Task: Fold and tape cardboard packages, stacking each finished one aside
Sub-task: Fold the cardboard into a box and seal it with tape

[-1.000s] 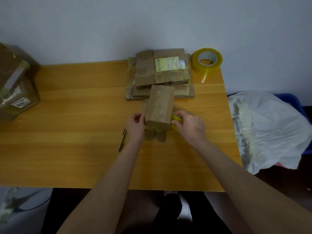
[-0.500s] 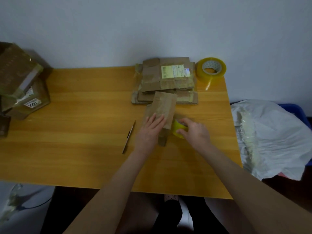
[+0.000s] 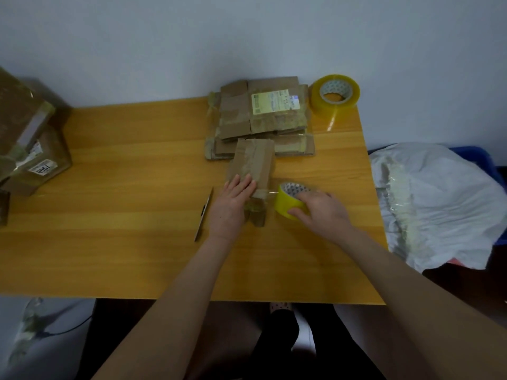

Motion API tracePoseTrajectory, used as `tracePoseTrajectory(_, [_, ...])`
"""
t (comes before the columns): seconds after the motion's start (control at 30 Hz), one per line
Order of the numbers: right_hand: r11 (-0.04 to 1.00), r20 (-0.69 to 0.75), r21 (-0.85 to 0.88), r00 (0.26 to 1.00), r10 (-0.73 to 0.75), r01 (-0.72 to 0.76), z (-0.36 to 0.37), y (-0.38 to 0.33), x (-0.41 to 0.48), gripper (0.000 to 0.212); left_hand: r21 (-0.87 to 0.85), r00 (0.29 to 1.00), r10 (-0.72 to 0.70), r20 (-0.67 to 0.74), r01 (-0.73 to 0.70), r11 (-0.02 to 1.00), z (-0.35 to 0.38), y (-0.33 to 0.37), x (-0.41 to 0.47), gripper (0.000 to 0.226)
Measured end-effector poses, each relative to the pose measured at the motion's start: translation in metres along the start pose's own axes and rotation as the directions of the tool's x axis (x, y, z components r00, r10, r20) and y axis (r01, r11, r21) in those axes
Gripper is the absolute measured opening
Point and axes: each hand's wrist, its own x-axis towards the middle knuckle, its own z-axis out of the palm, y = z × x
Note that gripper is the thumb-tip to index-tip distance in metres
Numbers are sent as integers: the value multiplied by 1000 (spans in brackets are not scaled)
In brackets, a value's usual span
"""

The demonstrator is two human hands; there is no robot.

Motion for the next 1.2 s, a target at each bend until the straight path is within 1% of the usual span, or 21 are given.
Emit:
tracePoseTrajectory(0.17, [998, 23, -58, 999, 37, -35, -3, -6, -4, 45, 19, 1000, -15, 10, 14, 1000, -2, 3, 1, 64])
tracePoseTrajectory(0.27, [997, 28, -64, 998, 54, -52, -6, -13, -6, 41, 30, 998, -44, 49, 43, 999, -3, 7, 1, 63])
tracePoseTrajectory(0.33, [996, 5, -68, 998, 63, -63, -5, -14, -7, 40, 32, 994, -65, 84, 63, 998, -7, 10, 1, 63])
tracePoseTrajectory(0.43, [985, -51, -97, 989, 139, -143, -9, -8, -8, 42, 55, 987, -99, 130, 92, 994, -11, 15, -1, 62])
tracePoseTrajectory(0.5, [983, -71, -95, 986, 153, -159, -11, -6, -7, 43, 55, 984, -128, 125, 122, 991, -13, 15, -1, 60])
tracePoseTrajectory(0.7, [967, -66, 44, 965, 252, -250, -5, -6, -5, 40, 86, 976, -177, 129, 167, 982, -21, 24, -2, 60])
tracePoseTrajectory(0.9, [940, -97, 157, 942, 320, -303, 6, -8, -1, 24, 66, 977, -180, 117, 174, 983, -23, 22, -4, 60])
tracePoseTrajectory(0.97, [934, -112, 196, 939, 325, -300, 4, -9, 0, 23, 32, 975, -195, 109, 192, 981, -22, 21, -3, 53])
tracePoseTrajectory(1.07, [925, -144, 261, 937, 320, -276, 0, -13, 1, 24, -104, 967, -248, 64, 253, 962, -19, 18, 1, 42])
tracePoseTrajectory(1.13, [923, -146, 280, 938, 313, -265, -1, -22, 4, 25, -122, 966, -253, 51, 258, 958, -17, 18, 0, 38])
tracePoseTrajectory(1.2, [922, -156, 282, 936, 317, -265, -2, -32, 9, 25, -119, 971, -238, 5, 237, 964, -16, 20, -2, 36])
